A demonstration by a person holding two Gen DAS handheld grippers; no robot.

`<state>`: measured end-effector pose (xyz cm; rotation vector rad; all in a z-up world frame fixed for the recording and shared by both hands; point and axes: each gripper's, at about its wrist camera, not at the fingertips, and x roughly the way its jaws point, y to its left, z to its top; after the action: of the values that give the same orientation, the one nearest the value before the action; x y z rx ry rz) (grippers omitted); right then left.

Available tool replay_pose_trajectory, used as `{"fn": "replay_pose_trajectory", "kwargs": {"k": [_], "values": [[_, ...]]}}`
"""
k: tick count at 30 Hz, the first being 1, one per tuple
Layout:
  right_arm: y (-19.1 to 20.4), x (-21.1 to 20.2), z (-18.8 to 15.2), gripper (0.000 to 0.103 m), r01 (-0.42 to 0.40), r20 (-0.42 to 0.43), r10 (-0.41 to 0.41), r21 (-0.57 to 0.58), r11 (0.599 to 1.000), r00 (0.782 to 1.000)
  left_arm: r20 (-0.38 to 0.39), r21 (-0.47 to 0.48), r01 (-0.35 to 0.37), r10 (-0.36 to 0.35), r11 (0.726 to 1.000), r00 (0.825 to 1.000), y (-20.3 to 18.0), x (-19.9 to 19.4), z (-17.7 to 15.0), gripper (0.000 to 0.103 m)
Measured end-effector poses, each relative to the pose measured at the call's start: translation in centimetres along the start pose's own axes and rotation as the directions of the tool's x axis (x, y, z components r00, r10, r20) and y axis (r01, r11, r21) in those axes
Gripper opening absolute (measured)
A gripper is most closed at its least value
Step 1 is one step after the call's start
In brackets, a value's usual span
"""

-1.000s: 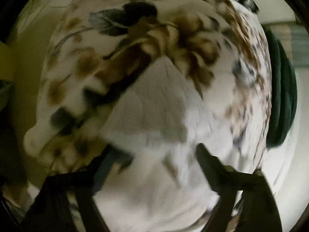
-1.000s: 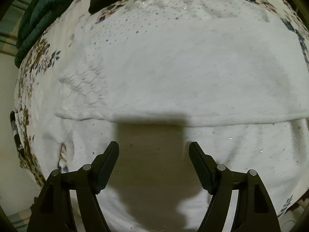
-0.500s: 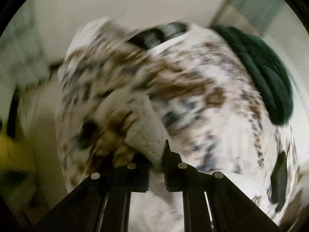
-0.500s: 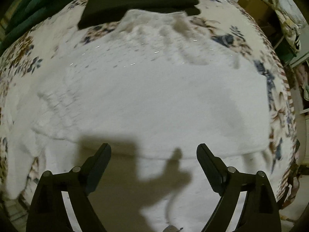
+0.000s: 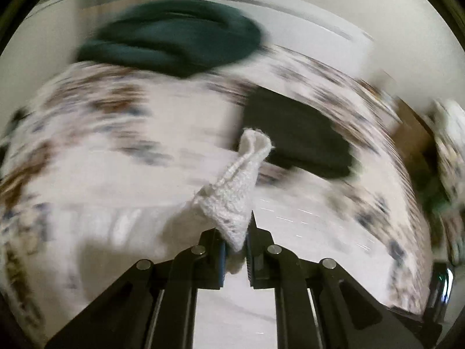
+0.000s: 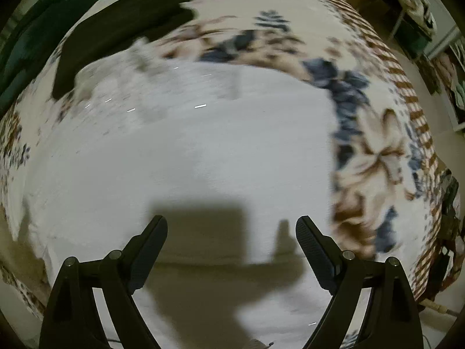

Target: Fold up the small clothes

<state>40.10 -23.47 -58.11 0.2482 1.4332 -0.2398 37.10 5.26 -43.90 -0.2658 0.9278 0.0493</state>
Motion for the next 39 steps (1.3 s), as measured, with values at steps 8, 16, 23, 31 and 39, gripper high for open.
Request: {"fn": "replay_pose_trajectory", "kwargs": {"k": [8, 16, 23, 31, 39], "values": [[-11.2, 0.4, 0.6, 0.092, 0.028, -0.04, -0.023, 0.134, 0.991, 0.999, -0.137, 0.212, 0.19, -0.164, 0.958, 0.977, -18.5, 4.0, -4.8, 0.009], [-19.2, 0.3, 0.3, 0.092, -0.102, -0.067, 0.127, 0.289, 0.952, 0.99, -0.16, 0.28, 0.1, -0.056, 0.955, 0.986, -20.8, 5.3, -6.6, 0.044], [-20.6, -1.9, 2.3, 0.092, -0.331, 0.041, 0.343, 0.395, 0.857, 0.938, -0.028, 0.192, -0.079, 0.086, 0.978, 0.996, -10.6, 2.2, -2.3, 0.091], [-12.1, 0.7, 7.8, 0.092, -0.429, -0.031, 0.453, 0.271, 0.862, 0.891, -0.071, 0.164, -0.398, 0.414, 0.903, 0.908, 4.2, 6.3, -1.1, 0.091], [-9.6, 3.8, 7.7, 0.048, -0.291, -0.144, 0.316, 0.171, 0.941, 0.938, -0.159, 0.14, -0.41, 0.429, 0.901, 0.889, 9.4, 10.2, -2.3, 0.091]]}}
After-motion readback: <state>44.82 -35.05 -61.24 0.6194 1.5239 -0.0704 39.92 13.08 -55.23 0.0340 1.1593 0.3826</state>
